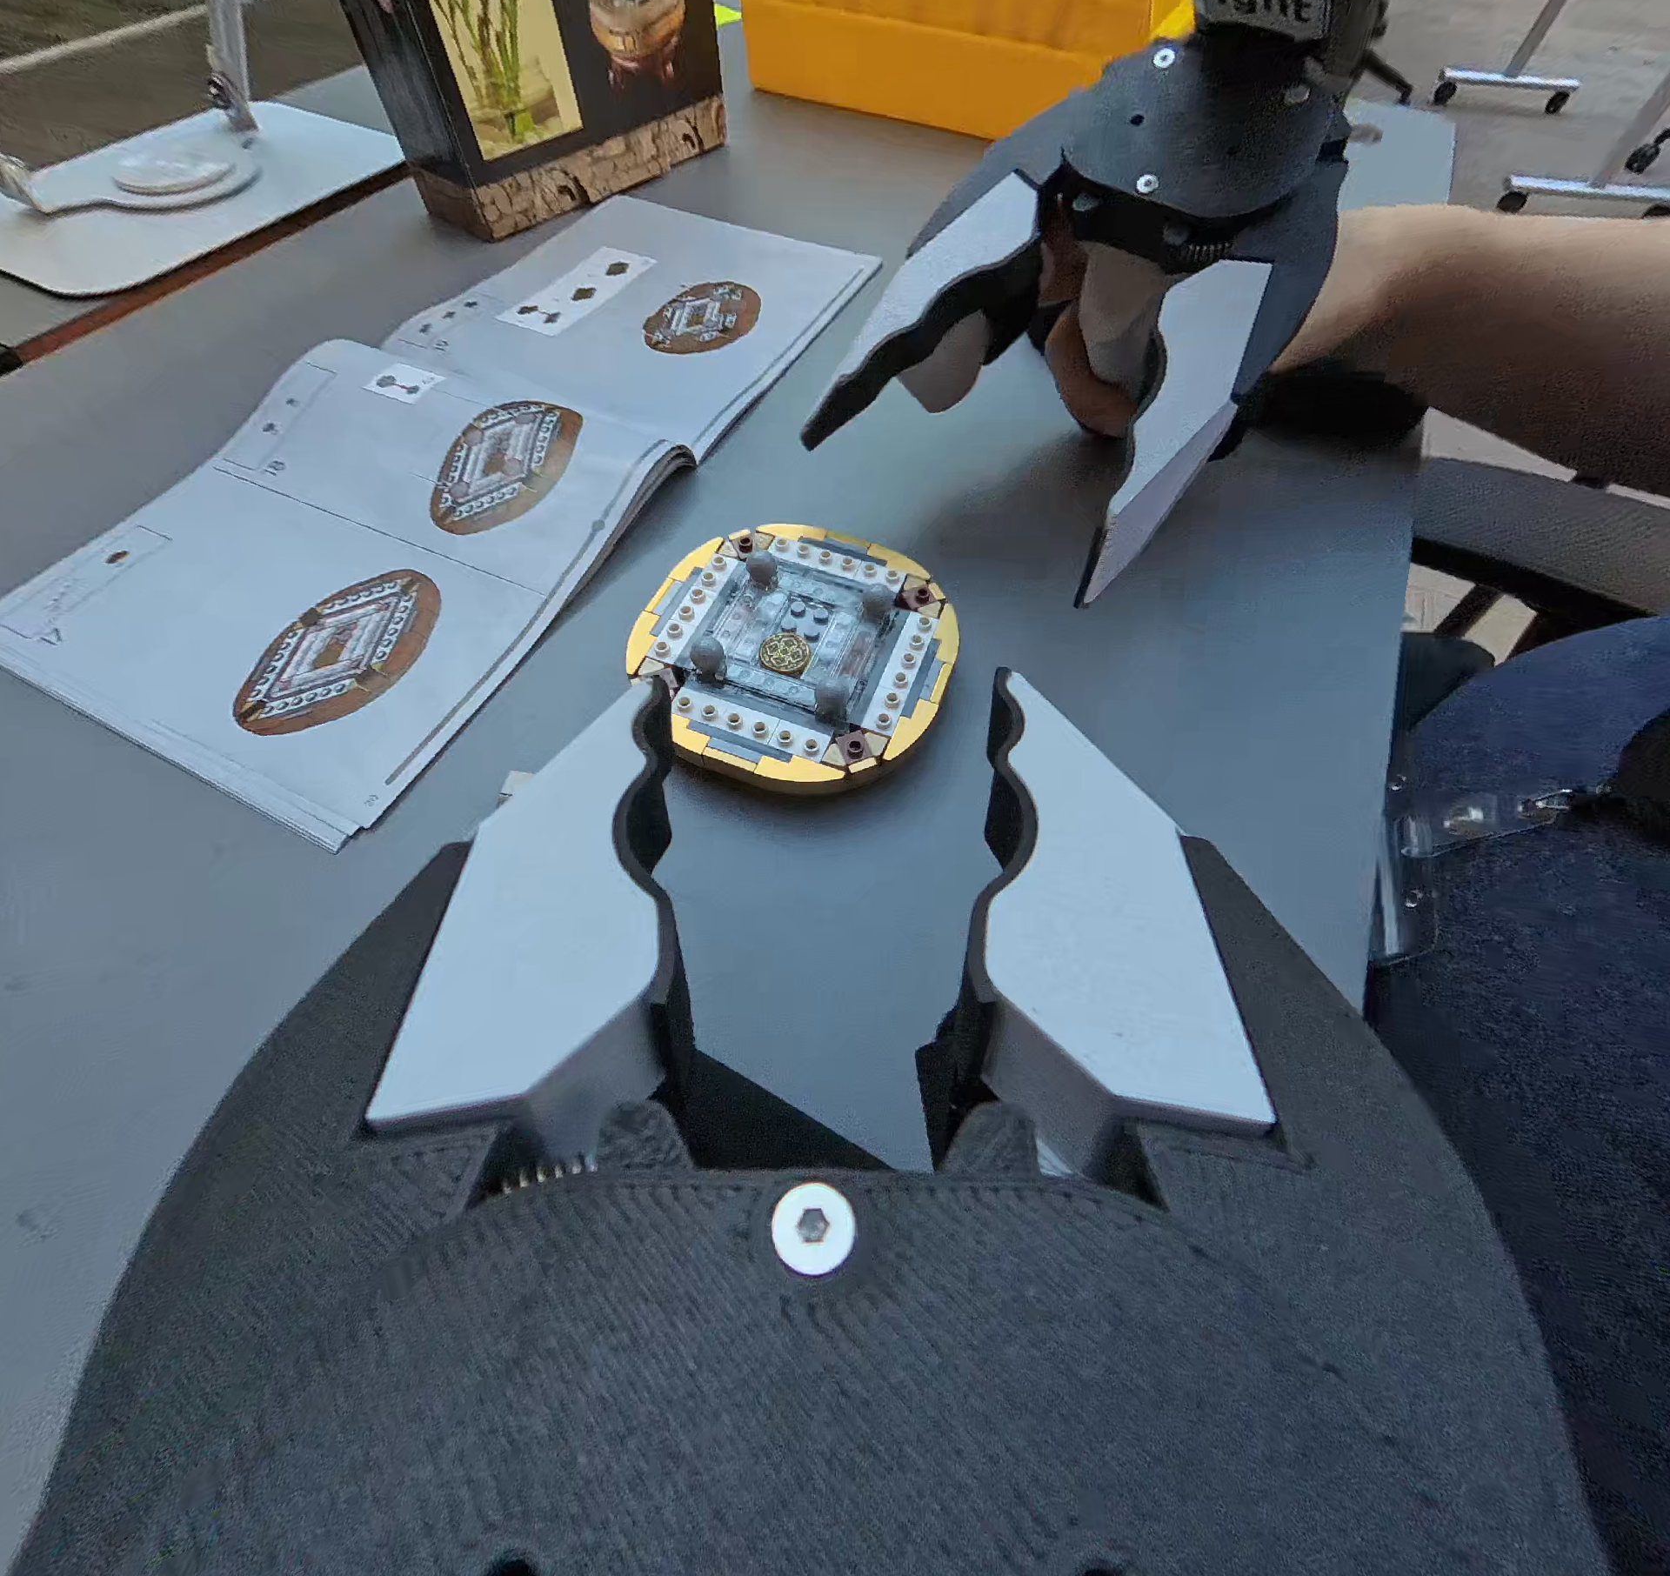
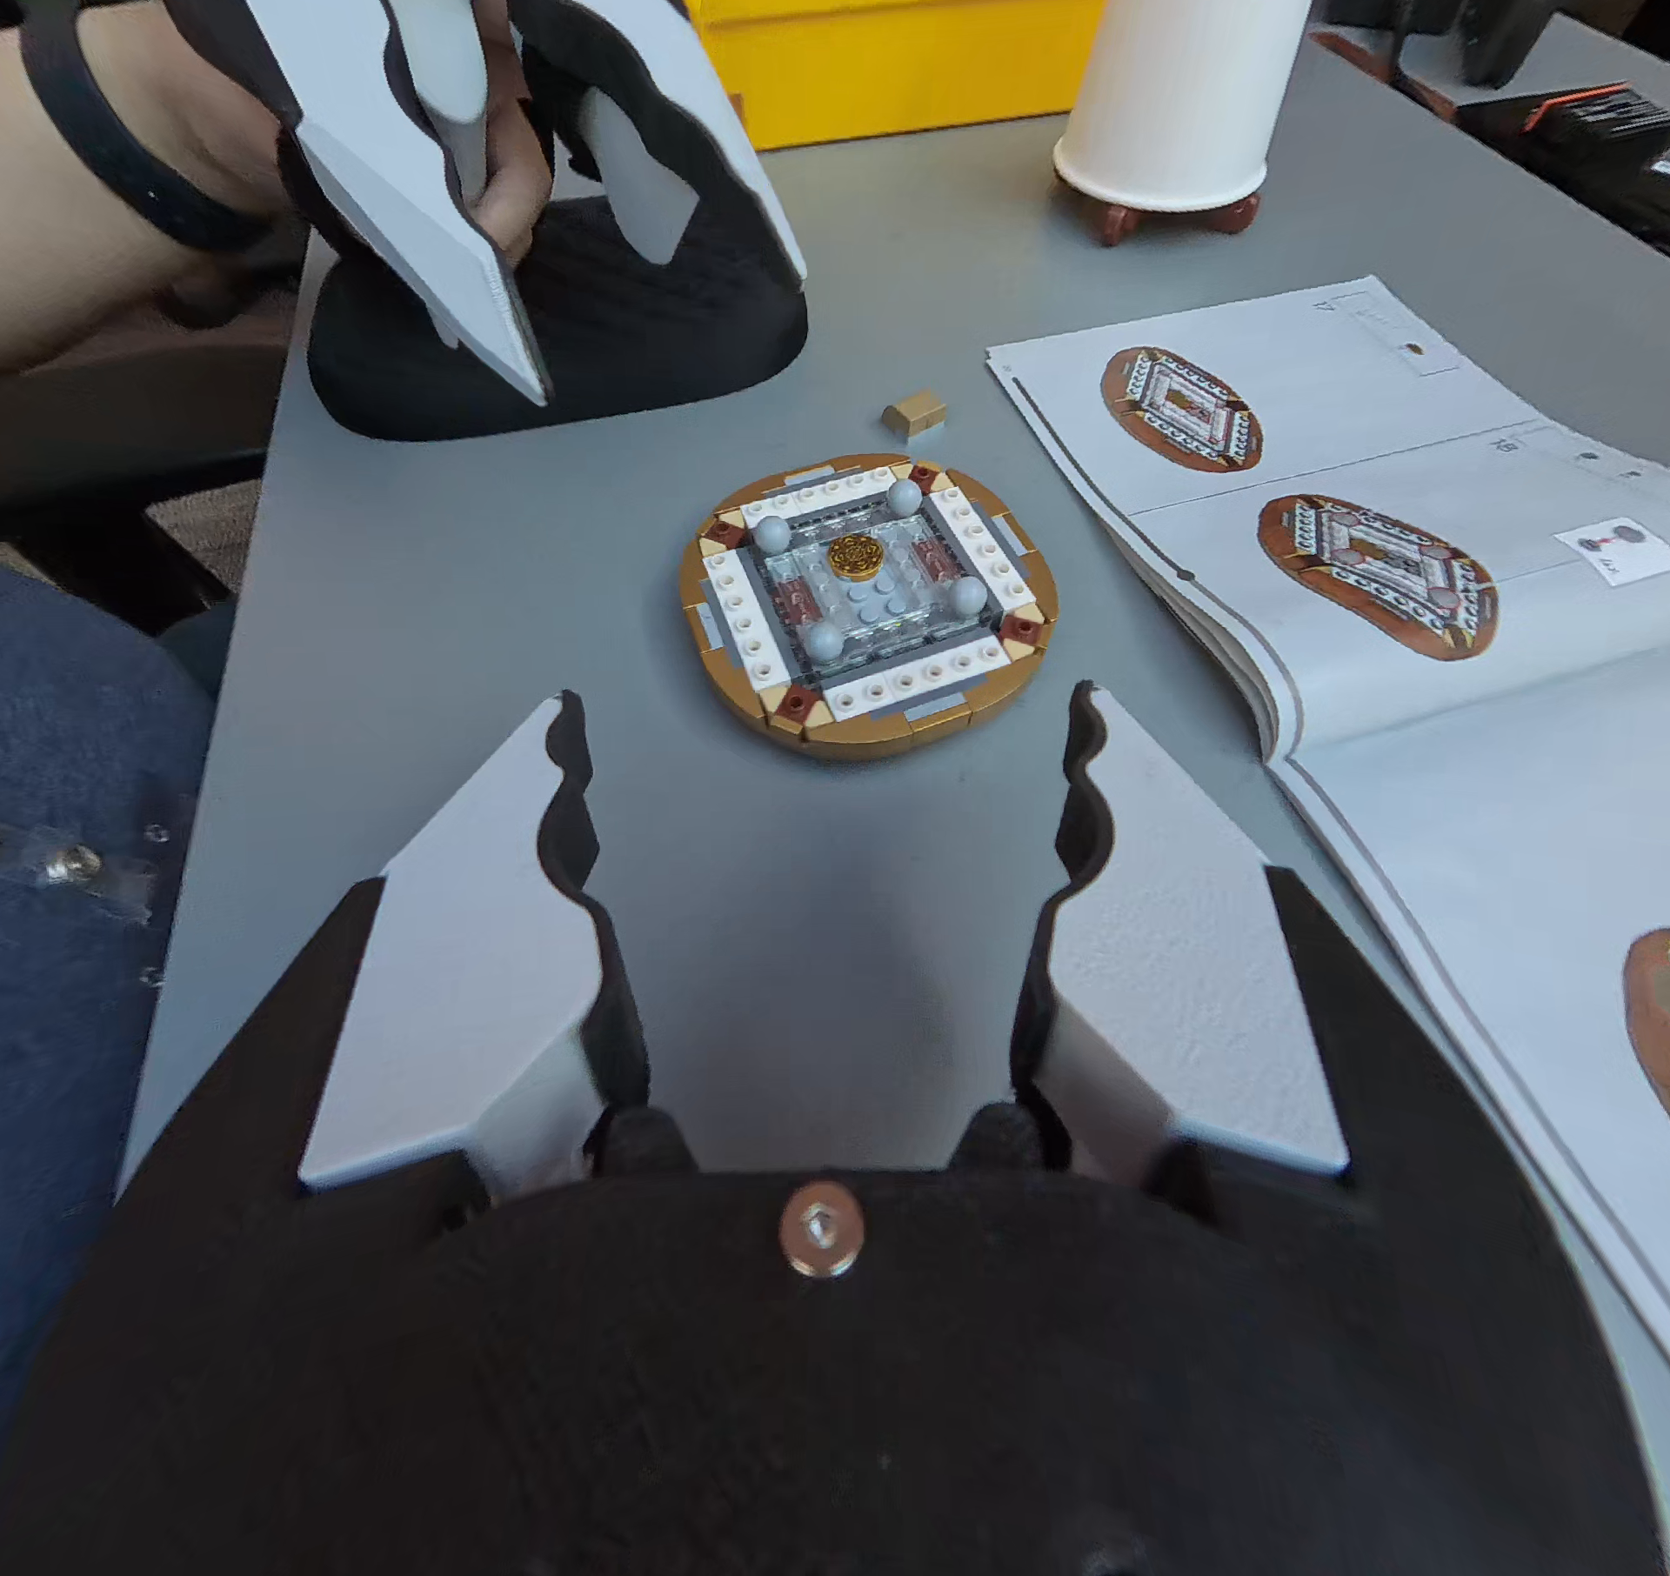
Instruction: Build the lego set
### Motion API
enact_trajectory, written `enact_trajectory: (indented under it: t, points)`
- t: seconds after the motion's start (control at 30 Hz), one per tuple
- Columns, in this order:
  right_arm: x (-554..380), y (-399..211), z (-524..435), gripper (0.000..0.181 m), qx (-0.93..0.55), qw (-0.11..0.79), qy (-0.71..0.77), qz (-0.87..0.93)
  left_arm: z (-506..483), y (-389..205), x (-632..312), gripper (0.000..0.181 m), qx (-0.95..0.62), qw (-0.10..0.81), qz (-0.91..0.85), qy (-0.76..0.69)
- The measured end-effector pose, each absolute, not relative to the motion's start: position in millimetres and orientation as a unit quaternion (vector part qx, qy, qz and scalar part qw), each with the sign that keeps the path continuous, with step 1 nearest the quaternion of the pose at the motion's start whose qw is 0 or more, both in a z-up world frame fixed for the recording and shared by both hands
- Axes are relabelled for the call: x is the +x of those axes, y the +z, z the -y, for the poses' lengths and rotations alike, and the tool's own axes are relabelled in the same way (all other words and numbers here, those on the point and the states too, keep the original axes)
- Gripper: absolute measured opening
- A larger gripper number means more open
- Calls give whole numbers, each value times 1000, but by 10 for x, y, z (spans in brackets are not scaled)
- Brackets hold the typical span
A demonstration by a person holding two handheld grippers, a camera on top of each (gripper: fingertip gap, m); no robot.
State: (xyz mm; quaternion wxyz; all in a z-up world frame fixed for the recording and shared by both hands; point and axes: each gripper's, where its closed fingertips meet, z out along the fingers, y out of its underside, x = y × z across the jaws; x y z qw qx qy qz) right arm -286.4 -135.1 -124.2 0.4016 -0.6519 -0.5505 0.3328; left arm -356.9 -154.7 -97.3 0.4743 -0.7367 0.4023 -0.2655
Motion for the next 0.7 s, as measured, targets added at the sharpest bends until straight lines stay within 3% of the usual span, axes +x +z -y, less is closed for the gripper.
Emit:
enact_trajectory:
  t: [0.03, 0.5, 0.7]
  points:
    - [-2909, -1288, 1309, 105, -650, 395, 332, 558, 1510, -1035, -3567, 70, -743, 465, -409, -254]
    - [-3027, -1501, 1171, 105, -641, 334, 308, 619, 1422, -1499, -3612, 72, -786, 340, -486, -176]
    - [-3028, -1489, 1184, 83, -634, 343, 304, 623, 1379, -1569, -3610, 65, -795, 334, -475, -176]
